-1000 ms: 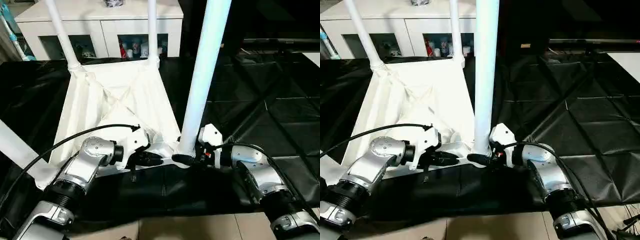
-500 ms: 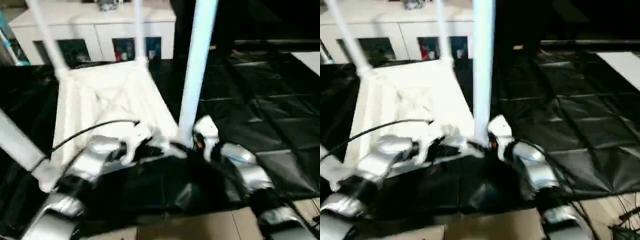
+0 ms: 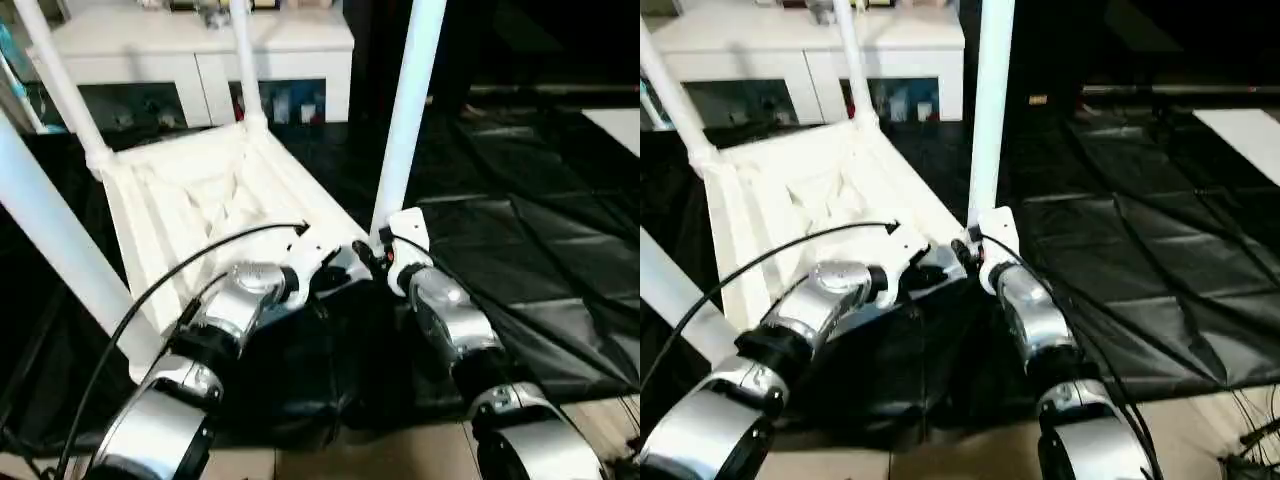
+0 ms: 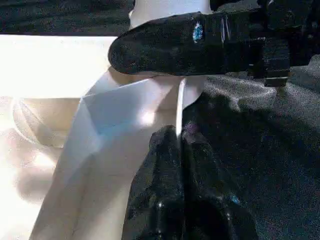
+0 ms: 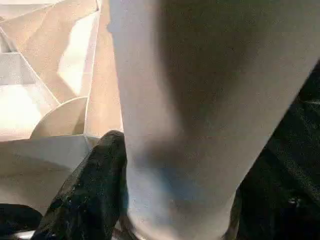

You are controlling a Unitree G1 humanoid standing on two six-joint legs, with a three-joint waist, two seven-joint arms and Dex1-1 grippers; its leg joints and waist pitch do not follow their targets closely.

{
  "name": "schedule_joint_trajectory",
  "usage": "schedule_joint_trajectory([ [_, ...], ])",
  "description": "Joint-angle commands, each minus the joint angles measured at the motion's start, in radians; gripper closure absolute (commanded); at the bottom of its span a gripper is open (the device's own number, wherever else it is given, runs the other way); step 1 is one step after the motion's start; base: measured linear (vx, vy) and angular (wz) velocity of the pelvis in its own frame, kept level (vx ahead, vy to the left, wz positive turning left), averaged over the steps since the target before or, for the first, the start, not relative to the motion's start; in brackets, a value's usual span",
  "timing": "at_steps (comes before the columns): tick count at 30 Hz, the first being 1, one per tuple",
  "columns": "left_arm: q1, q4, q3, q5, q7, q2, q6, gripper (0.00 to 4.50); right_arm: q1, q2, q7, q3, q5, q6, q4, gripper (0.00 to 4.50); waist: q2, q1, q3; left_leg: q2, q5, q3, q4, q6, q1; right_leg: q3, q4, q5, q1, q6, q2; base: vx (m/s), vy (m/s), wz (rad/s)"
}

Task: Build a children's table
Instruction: Rotate leg to tighten

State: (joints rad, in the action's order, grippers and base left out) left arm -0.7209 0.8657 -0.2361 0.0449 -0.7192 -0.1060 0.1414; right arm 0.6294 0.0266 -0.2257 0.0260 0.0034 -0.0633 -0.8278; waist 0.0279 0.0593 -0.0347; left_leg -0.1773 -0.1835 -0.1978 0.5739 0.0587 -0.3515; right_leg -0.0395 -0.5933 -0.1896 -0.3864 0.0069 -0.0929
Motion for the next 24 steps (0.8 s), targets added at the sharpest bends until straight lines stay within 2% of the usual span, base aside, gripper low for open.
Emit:
schedule_joint_trajectory([
  [1,-0.002,0.062,0.008,0.026,0.082,0.016,0.01,4.5,-0.018,-0.091,-0.068,0.064,0.009,-0.02,-0.034,1.83,-0.006,-0.001,0.036,-0.043,-0.406,0.031,-0.085,-0.003,0.008,0.032,0.098,-0.429,0.015,-0.161,-0.056,0.0,0.0,0.0],
  [2,-0.002,0.067,0.009,0.027,0.082,0.015,0.006,4.5,-0.017,-0.092,-0.065,0.064,0.008,-0.015,-0.036,1.83,-0.006,-0.001,0.036,-0.044,-0.416,0.031,-0.085,0.0,0.011,0.033,0.102,-0.453,0.012,-0.153,-0.057,0.0,0.0,0.0],
  [3,-0.004,0.073,0.009,0.028,0.084,0.014,0.003,4.5,-0.015,-0.094,-0.061,0.062,0.007,-0.01,-0.041,1.48,-0.006,-0.002,0.037,-0.044,-0.416,0.032,-0.086,0.001,0.01,0.033,0.102,-0.459,0.013,-0.15,-0.057,0.0,0.0,0.0],
  [5,-0.004,0.08,0.01,0.028,0.081,0.012,-0.002,4.5,-0.014,-0.097,-0.073,0.058,0.012,-0.001,-0.041,1.48,-0.005,-0.002,0.037,-0.044,-0.417,0.032,-0.087,0.002,0.011,0.033,0.103,-0.458,0.01,-0.147,-0.056,0.0,0.0,0.0],
  [6,-0.006,0.087,0.01,0.028,0.078,0.01,-0.006,4.5,-0.013,-0.099,-0.078,0.055,0.014,0.003,-0.042,1.24,-0.005,-0.003,0.036,-0.044,-0.421,0.033,-0.088,0.002,0.01,0.033,0.103,-0.461,0.011,-0.144,-0.056,0.0,0.0,0.0],
  [7,-0.006,0.09,0.009,0.029,0.076,0.01,-0.009,4.5,-0.013,-0.099,-0.089,0.055,0.015,0.004,-0.041,1.08,-0.005,-0.003,0.035,-0.043,-0.427,0.033,-0.089,0.002,0.01,0.032,0.106,-0.477,0.01,-0.14,-0.056,0.0,0.0,0.0],
  [9,-0.006,0.093,0.008,0.029,0.072,0.009,-0.013,4.5,-0.014,-0.098,-0.093,0.057,0.012,0.006,-0.041,1.02,-0.008,-0.005,0.034,-0.043,-0.441,0.034,-0.09,0.001,0.011,0.031,0.109,-0.511,0.007,-0.128,-0.057,0.0,0.0,0.0],
  [10,-0.007,0.095,0.008,0.029,0.07,0.008,-0.016,4.5,-0.013,-0.096,-0.091,0.059,0.006,0.011,-0.041,0.9,-0.008,-0.007,0.033,-0.042,-0.439,0.038,-0.092,0.001,0.007,0.03,0.11,-0.535,0.011,-0.118,-0.058,0.0,0.0,0.0],
  [11,-0.006,0.094,0.007,0.029,0.068,0.008,-0.017,4.5,-0.013,-0.093,-0.087,0.063,-0.002,0.018,-0.04,0.64,-0.007,-0.008,0.033,-0.042,-0.439,0.039,-0.093,0.001,0.007,0.029,0.112,-0.548,0.01,-0.112,-0.059,0.0,0.0,0.0],
  [12,-0.006,0.094,0.006,0.03,0.064,0.007,-0.019,4.5,-0.012,-0.09,-0.092,0.067,-0.006,0.026,-0.04,0.64,-0.008,-0.009,0.033,-0.043,-0.441,0.039,-0.093,0.001,0.009,0.028,0.115,-0.563,0.009,-0.106,-0.06,0.0,0.0,0.0],
  [15,-0.002,0.092,0.003,0.029,0.047,0.003,-0.032,4.5,-0.012,-0.079,-0.117,0.072,-0.011,0.044,-0.034,0.64,-0.006,-0.01,0.037,-0.047,-0.416,0.039,-0.098,-0.006,0.008,0.027,0.116,-0.513,0.012,-0.119,-0.06,0.0,0.0,0.0],
  [19,0.019,0.068,-0.011,0.031,-0.031,-0.016,-0.06,4.5,-0.032,-0.047,-0.211,0.083,0.002,0.066,0.024,0.64,-0.01,-0.01,0.036,-0.047,-0.413,0.034,-0.097,-0.012,0.008,0.03,0.112,-0.462,0.012,-0.144,-0.059,0.0,0.0,0.0],
  [24,0.047,0.032,-0.025,0.034,-0.104,-0.045,-0.064,4.5,-0.068,0.013,-0.328,0.121,-0.004,0.099,0.095,0.64,-0.011,-0.005,0.04,-0.05,-0.34,0.027,-0.092,-0.039,0.003,0.033,0.099,-0.346,0.021,-0.182,-0.058,0.0,0.0,0.0],
])
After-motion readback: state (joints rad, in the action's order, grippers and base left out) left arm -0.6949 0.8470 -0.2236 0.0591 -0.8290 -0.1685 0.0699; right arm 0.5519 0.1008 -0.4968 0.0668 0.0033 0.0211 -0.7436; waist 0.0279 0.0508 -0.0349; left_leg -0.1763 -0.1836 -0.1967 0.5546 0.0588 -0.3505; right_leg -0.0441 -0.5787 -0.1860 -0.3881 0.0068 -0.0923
